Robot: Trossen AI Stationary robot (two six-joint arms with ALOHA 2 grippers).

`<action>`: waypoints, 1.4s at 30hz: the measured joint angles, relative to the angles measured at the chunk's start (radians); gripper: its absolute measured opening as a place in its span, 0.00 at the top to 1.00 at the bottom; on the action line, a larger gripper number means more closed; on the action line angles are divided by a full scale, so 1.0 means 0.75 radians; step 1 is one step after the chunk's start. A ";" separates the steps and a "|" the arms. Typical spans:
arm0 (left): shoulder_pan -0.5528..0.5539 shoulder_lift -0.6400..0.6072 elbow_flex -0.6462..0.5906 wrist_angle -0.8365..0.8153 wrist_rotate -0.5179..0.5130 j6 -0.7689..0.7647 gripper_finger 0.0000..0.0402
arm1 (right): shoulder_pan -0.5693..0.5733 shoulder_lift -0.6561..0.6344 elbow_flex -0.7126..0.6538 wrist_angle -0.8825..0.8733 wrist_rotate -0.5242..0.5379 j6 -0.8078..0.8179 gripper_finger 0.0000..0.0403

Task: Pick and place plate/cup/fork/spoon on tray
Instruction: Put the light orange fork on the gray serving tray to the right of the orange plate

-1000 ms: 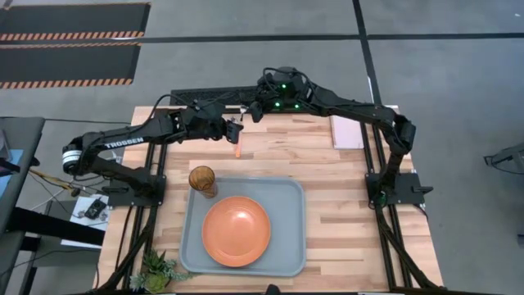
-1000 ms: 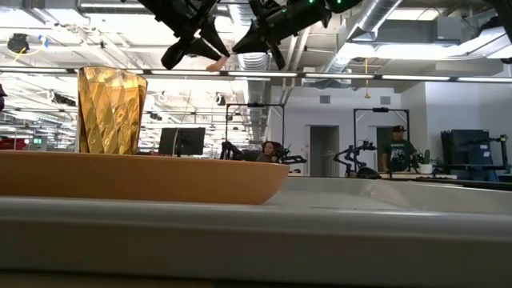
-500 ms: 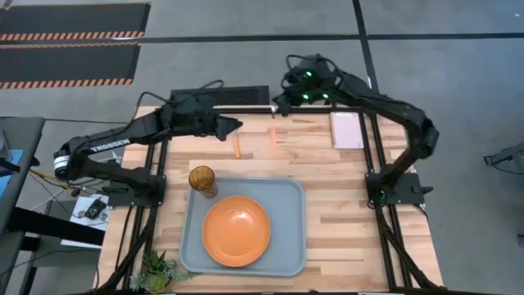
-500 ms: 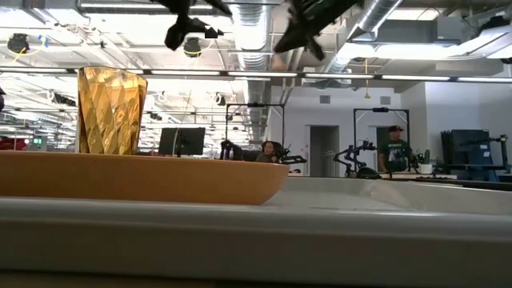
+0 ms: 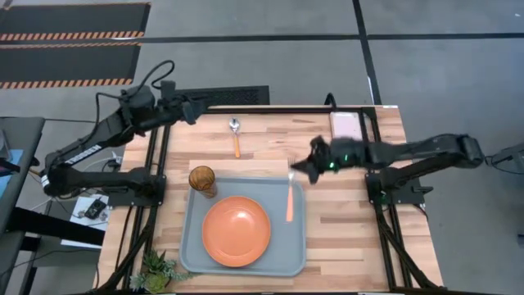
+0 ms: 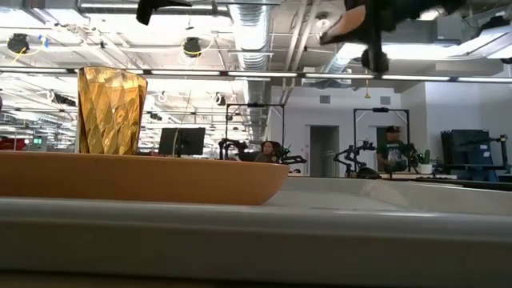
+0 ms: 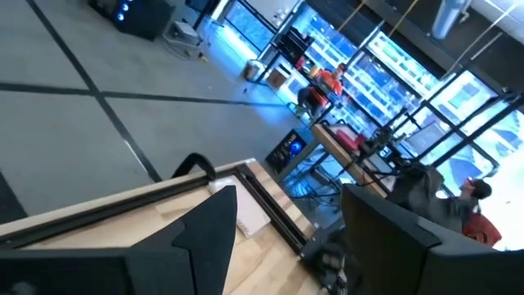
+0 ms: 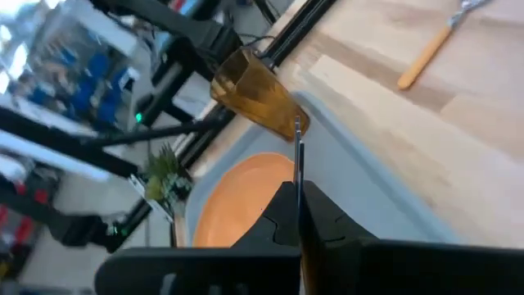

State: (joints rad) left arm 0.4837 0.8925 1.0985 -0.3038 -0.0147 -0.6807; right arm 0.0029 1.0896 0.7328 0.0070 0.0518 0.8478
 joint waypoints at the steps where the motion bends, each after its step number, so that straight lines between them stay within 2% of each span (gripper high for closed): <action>1: 0.006 0.001 0.000 0.000 0.001 0.000 0.49 | 0.048 0.022 -0.050 0.095 0.054 0.034 1.00; 5: 0.022 0.011 0.000 -0.017 0.014 -0.007 0.49 | 0.190 0.155 -0.173 0.331 0.161 0.102 0.99; 9: 0.022 0.027 0.000 -0.065 0.014 -0.017 0.49 | 0.286 0.325 -0.185 0.441 0.209 0.127 0.99; 17: 0.022 0.029 -0.001 -0.117 0.016 -0.023 0.49 | 0.389 0.627 -0.184 0.681 0.251 0.265 0.98; 26: 0.022 0.030 -0.001 -0.121 0.048 -0.023 0.49 | 0.480 0.967 -0.183 1.137 0.305 0.420 0.97; 34: 0.022 0.030 -0.001 -0.121 0.048 -0.050 0.49 | 0.473 1.028 -0.205 1.207 0.332 0.497 0.97; 42: 0.022 0.030 -0.001 -0.121 0.040 -0.051 0.49 | 0.464 0.833 -0.208 1.025 0.288 0.385 0.99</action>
State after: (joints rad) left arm 0.5003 0.9146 1.0981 -0.3943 0.0154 -0.7189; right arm 0.3511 1.7143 0.5766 0.7755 0.2679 1.1365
